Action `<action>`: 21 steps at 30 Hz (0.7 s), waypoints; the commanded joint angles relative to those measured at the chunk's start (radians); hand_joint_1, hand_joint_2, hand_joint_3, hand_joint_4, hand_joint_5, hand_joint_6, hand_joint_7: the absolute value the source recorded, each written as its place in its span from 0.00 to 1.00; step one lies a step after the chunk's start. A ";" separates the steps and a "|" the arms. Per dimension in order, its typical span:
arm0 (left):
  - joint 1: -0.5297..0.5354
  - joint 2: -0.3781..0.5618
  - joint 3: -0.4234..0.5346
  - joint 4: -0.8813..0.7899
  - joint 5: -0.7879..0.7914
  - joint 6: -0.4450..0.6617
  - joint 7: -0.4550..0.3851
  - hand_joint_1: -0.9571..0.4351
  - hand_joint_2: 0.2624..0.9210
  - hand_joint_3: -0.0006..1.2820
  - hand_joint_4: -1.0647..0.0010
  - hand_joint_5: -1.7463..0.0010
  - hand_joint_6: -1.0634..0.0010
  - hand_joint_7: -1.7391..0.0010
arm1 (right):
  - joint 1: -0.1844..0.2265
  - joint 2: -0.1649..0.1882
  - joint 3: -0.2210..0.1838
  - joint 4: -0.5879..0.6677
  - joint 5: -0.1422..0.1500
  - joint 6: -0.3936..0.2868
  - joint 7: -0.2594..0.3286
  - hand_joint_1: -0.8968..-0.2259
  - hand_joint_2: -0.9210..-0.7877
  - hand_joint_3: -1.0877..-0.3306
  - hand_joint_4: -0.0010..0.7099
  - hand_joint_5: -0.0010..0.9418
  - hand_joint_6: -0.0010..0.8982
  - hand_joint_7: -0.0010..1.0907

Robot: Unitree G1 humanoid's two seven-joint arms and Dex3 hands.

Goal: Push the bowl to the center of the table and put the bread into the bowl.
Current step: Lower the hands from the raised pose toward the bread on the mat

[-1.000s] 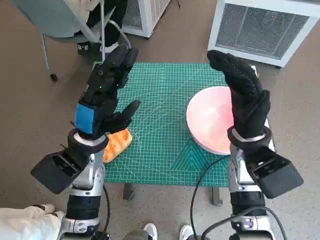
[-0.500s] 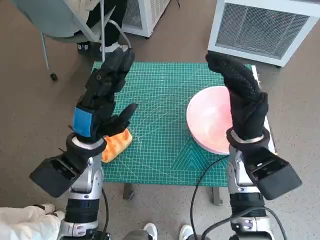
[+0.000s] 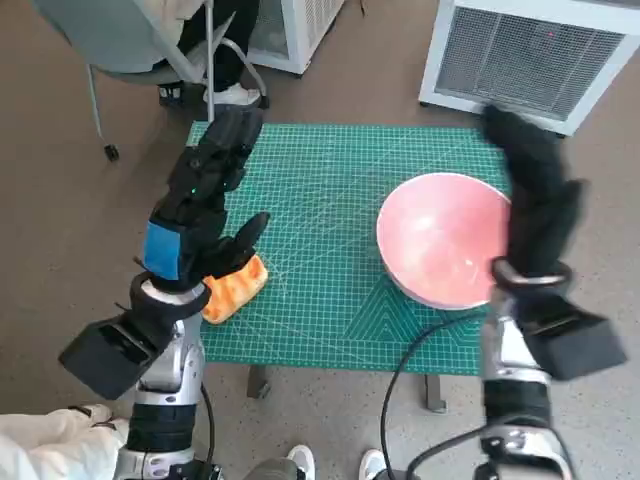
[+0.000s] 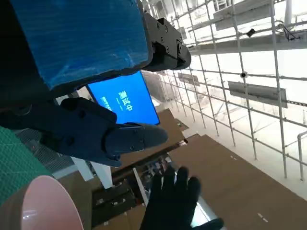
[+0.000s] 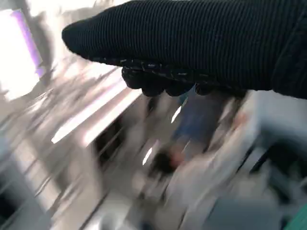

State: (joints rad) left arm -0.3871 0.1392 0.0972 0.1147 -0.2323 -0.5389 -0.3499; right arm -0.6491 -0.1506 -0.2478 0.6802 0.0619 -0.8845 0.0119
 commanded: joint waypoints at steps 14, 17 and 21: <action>0.050 0.008 -0.001 -0.050 0.015 0.012 0.026 0.42 1.00 0.28 0.69 1.00 0.65 0.96 | -0.036 -0.107 -0.066 0.478 -0.050 0.044 -0.188 0.56 0.00 0.27 0.39 0.00 0.00 0.61; 0.057 0.008 -0.004 -0.059 0.016 0.018 0.030 0.42 1.00 0.28 0.69 1.00 0.65 0.96 | -0.033 -0.101 -0.063 0.519 -0.048 0.062 -0.197 0.58 0.00 0.27 0.38 0.00 0.00 0.59; 0.062 0.011 -0.003 -0.062 0.016 0.022 0.032 0.42 1.00 0.28 0.69 1.00 0.64 0.96 | -0.022 -0.083 -0.055 0.551 -0.053 0.078 -0.216 0.61 0.00 0.27 0.39 0.00 0.00 0.58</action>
State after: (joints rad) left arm -0.3369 0.1459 0.0960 0.0679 -0.2287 -0.5236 -0.3241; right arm -0.6907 -0.2588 -0.3064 1.1938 0.0016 -0.8337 -0.1921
